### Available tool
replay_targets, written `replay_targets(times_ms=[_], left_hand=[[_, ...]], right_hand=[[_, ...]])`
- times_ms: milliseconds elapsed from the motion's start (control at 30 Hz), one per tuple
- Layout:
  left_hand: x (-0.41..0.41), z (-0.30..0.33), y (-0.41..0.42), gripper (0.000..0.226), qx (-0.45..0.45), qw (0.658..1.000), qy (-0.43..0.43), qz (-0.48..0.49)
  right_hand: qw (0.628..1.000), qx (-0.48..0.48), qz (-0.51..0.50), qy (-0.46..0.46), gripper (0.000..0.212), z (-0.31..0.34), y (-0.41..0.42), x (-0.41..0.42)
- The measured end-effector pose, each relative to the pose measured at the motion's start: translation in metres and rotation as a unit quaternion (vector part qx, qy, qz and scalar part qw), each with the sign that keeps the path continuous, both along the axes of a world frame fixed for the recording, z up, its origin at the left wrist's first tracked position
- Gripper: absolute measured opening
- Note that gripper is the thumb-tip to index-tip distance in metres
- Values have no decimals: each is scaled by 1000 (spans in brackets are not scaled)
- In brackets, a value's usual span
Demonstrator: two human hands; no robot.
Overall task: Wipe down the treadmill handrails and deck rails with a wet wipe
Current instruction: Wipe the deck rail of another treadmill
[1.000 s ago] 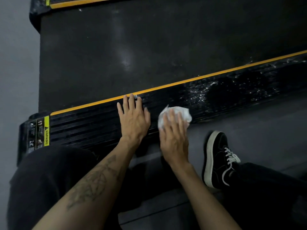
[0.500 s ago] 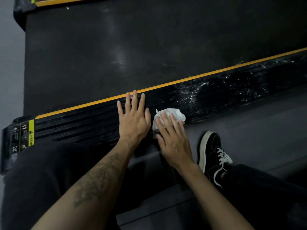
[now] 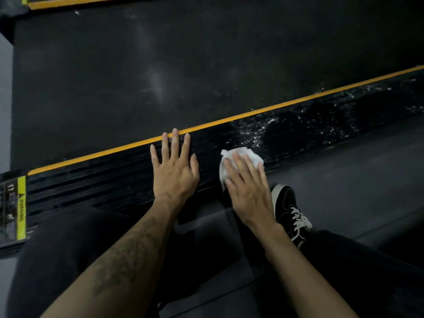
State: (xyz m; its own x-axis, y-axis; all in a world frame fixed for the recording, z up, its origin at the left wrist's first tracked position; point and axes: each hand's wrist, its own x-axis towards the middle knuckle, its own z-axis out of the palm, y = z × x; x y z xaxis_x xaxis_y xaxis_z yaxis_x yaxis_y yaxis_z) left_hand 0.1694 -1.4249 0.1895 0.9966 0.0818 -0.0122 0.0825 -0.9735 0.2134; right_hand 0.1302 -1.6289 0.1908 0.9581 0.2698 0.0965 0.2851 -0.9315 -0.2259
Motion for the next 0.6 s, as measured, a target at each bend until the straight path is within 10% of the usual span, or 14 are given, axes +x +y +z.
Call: replay_targets(times_ms=[100, 300, 467, 600], left_hand=[[0, 1, 0, 60, -7, 1000, 4, 4], [0, 0, -1, 60, -6, 1000, -1, 5], [1, 0, -1, 59, -12, 1000, -3, 8], [2, 2, -1, 60, -10, 1000, 2, 5]], right_hand=[[994, 25, -102, 8, 57, 0, 23, 0], [999, -7, 53, -7, 53, -5, 20, 0], [995, 34, -91, 19, 56, 3, 23, 4], [1000, 10, 15, 15, 56, 2, 47, -5]])
